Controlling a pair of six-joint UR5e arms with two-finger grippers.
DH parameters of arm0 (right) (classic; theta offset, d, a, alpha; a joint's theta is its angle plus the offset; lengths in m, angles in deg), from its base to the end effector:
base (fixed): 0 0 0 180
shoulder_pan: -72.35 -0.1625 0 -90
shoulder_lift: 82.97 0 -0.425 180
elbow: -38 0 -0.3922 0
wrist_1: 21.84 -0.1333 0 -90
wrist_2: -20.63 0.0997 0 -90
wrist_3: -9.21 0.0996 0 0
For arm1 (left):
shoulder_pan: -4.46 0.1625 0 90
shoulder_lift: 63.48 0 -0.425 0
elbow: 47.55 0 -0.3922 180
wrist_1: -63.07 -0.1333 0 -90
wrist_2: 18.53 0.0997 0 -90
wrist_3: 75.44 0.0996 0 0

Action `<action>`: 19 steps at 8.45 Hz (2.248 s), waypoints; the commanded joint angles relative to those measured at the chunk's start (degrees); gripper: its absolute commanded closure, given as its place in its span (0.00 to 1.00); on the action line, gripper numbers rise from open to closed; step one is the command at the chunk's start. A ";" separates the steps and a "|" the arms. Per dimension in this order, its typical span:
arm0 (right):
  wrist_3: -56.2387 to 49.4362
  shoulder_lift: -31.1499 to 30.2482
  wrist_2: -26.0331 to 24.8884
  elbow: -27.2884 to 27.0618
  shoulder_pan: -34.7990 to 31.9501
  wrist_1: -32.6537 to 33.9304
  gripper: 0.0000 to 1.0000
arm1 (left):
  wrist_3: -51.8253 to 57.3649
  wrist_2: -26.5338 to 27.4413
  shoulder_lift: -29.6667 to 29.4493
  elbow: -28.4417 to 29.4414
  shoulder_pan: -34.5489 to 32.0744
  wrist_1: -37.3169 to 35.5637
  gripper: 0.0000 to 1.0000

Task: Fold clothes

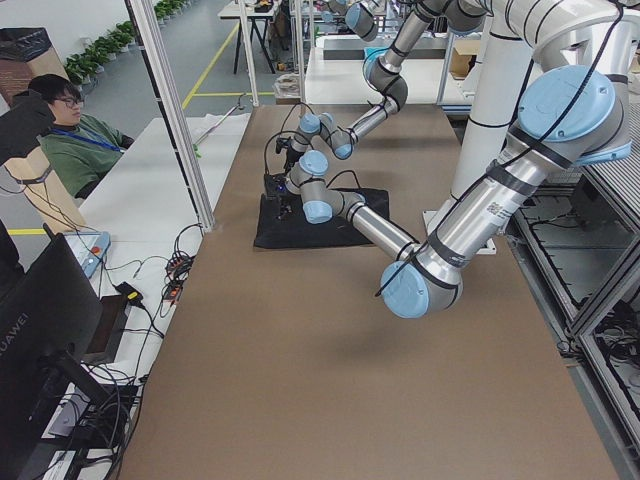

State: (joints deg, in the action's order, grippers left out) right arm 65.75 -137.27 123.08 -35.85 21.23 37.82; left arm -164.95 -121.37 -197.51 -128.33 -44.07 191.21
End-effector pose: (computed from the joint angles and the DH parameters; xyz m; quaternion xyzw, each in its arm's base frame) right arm -0.3876 -0.6589 0.3628 0.2094 -0.3763 0.0932 0.8977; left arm 0.4064 -0.6277 0.1773 0.1633 0.5748 -0.2646 0.7569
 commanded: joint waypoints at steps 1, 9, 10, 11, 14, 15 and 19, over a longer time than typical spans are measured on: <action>18.10 -6.14 8.20 -17.48 0.05 0.02 0.06 | -0.05 -0.08 -0.09 -0.26 -0.25 0.00 0.00; 31.01 -17.50 0.57 -28.91 18.42 -9.37 0.06 | -0.93 1.32 1.58 -1.84 -0.34 0.09 0.00; 31.01 -18.46 0.56 -28.90 19.82 -10.60 0.06 | -0.93 1.93 1.67 -1.84 -0.34 0.09 0.00; 31.01 -19.25 0.56 -28.90 20.35 -11.57 0.06 | -0.93 2.02 1.67 -1.84 -0.25 0.09 0.00; 30.92 -19.78 -1.28 -22.86 20.97 -18.49 0.06 | -0.93 2.11 1.67 -1.67 -0.25 0.00 0.00; 30.92 -20.05 -1.37 -22.05 20.97 -20.26 0.06 | -0.93 2.11 1.67 -1.67 -0.16 0.00 0.00; 30.92 -22.42 -1.02 -22.04 20.71 -20.46 0.06 | -0.84 2.11 1.49 -1.58 -0.16 0.00 0.00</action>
State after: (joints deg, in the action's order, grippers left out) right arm 96.63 -158.61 121.91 -57.93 42.07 17.59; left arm -165.88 -119.25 -195.92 -129.93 -44.19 191.22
